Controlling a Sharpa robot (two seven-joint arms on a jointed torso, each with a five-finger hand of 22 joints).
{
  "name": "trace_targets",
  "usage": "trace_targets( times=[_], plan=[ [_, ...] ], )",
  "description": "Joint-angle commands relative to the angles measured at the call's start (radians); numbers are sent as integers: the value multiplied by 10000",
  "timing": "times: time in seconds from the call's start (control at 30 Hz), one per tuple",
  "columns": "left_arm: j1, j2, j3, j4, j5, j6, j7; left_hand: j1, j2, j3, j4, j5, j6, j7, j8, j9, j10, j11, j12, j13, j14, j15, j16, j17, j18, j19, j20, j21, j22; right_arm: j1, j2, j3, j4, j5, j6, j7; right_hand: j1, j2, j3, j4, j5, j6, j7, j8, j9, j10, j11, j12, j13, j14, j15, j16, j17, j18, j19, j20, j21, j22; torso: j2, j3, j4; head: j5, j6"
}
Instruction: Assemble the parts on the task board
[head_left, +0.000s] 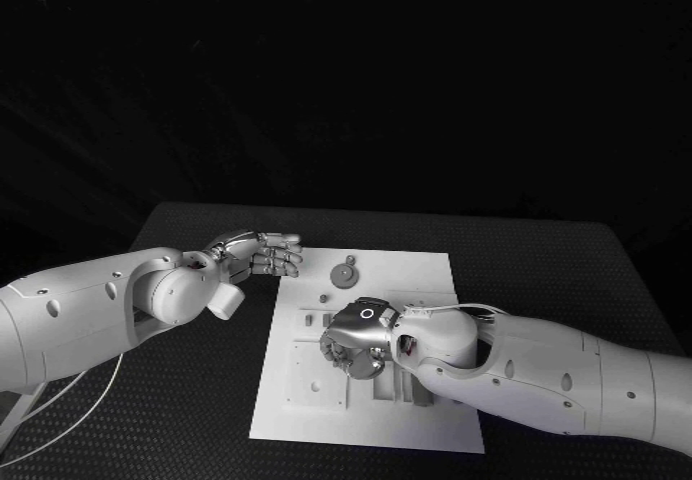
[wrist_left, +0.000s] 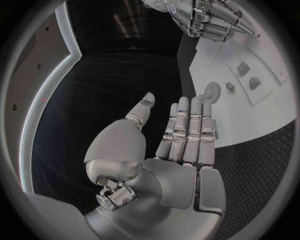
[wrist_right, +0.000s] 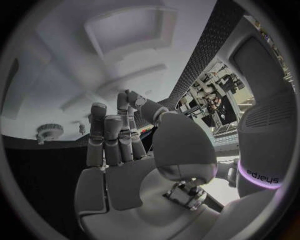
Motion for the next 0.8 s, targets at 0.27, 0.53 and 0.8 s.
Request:
trace_targets(
  times=[0.27, 0.53, 0.8],
  plan=[
    [18, 10, 5, 15, -9, 197, 35, 73, -34, 5, 32, -4, 47, 41, -36, -15, 12, 50, -62, 12, 61, 15, -42, 12, 60, 19, -9, -1, -17, -5, -33, 1, 88, -84, -252, -32, 68, 70, 55, -6, 25, 70, -3, 28, 421, 63, -28, -22, 18, 48, -40, -44, -9, 142, -1, -72, 52, 151, 6, 5, -1, 15, -30],
    [18, 9, 4, 16, -9, 214, 28, 69, -35, 5, 33, -4, 47, 42, -38, -16, 11, 51, -64, 12, 61, 16, -45, 13, 59, 17, -8, -2, -19, -5, -40, 1, 70, -92, -165, -57, 71, 67, 61, -6, 25, 71, -3, 27, 426, 63, -29, -24, 26, 56, -42, -46, -9, 142, 7, -76, 52, 149, 7, 3, -2, 16, -38],
    [18, 1, 4, 18, -20, 234, 19, 70, -33, 7, 31, -4, 48, 42, -39, -17, 10, 52, -66, 12, 62, 16, -48, 16, 60, 15, -9, -2, -22, -5, -28, 1, 45, -144, -31, -89, 72, 63, 65, -6, 25, 72, -4, 26, 431, 63, -30, -27, 33, 62, -43, -48, -9, 142, 13, -78, 51, 147, 2, 2, -6, 16, -44]
  ],
)
